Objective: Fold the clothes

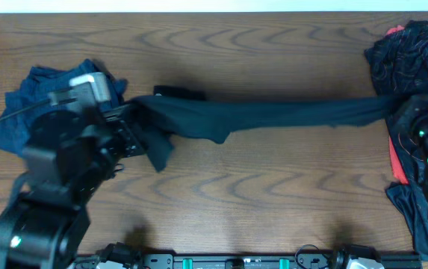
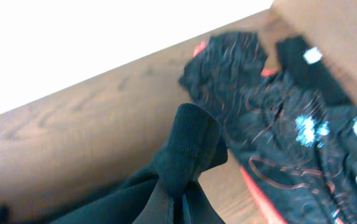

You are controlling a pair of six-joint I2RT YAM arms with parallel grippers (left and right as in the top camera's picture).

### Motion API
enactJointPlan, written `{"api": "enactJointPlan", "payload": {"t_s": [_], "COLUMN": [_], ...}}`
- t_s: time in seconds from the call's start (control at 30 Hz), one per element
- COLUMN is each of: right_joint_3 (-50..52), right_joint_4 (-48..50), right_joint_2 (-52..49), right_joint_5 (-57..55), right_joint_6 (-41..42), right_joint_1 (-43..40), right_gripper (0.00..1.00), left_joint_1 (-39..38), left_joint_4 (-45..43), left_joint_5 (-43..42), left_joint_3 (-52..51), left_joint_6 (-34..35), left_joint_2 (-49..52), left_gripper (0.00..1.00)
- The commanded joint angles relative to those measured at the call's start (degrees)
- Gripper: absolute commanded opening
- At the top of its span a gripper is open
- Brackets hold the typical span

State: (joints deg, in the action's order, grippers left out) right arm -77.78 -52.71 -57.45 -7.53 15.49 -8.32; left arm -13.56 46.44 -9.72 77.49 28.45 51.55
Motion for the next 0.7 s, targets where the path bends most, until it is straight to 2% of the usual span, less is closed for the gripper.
{"api": "enactJointPlan", "payload": {"t_s": [0.0, 0.2, 0.33, 0.5, 0.67], "right_joint_3": [-3.6, -5.9, -5.9, -5.9, -5.9], "right_joint_4": [1.1, 3.8, 4.5, 6.1, 13.7], "right_joint_2": [2.4, 2.3, -0.6, -9.2, -21.6], "right_joint_5": [-6.1, -8.8, -8.5, -4.5, -0.5], "right_joint_6": [-1.2, -2.4, -2.5, -4.5, -4.9], "right_joint_1": [-0.7, -0.7, -0.7, -0.7, -0.7], "right_gripper": [0.01, 0.01, 0.01, 0.01, 0.01], "left_joint_1": [2.1, 5.7, 7.4, 7.7, 7.8], "left_joint_4": [-0.2, -0.4, -0.7, -4.2, -15.7], "left_joint_5": [0.0, 0.1, 0.1, 0.0, -0.2], "left_joint_3": [4.3, 5.2, 5.2, 5.2, 5.2], "left_joint_6": [-0.8, -0.8, -1.1, -4.3, -7.3], "left_joint_2": [-2.0, -1.9, 1.9, 11.6, 25.1], "left_gripper": [0.06, 0.06, 0.06, 0.06, 0.06]}}
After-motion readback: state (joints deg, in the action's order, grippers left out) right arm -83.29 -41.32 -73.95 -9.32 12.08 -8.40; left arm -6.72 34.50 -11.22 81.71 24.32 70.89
